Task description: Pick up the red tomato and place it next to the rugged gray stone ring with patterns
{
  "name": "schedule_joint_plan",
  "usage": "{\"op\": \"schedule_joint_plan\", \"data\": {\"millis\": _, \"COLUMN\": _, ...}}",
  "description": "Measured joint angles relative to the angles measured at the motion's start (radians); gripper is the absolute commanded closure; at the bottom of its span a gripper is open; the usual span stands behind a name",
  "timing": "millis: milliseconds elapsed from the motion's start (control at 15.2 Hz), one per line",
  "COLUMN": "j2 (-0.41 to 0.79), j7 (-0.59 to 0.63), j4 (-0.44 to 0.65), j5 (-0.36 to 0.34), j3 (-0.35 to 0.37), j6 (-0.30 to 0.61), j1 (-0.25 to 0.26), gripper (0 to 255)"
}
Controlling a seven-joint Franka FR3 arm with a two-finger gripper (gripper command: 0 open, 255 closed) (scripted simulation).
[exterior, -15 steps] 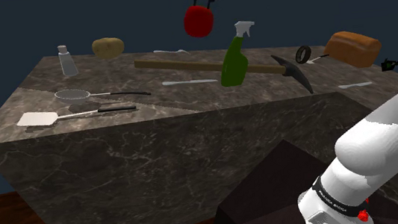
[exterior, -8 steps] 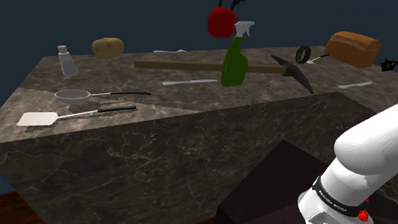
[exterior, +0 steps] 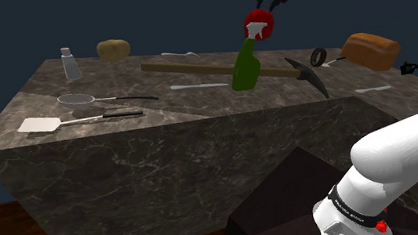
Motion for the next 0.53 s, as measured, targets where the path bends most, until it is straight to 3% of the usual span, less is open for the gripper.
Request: {"op": "schedule_joint_plan", "data": {"millis": 528, "j2": -0.073, "j7": -0.206, "j4": -0.079, "j5": 0.031, "j3": -0.175, "j6": 0.031, "j1": -0.02, "gripper": 255}}
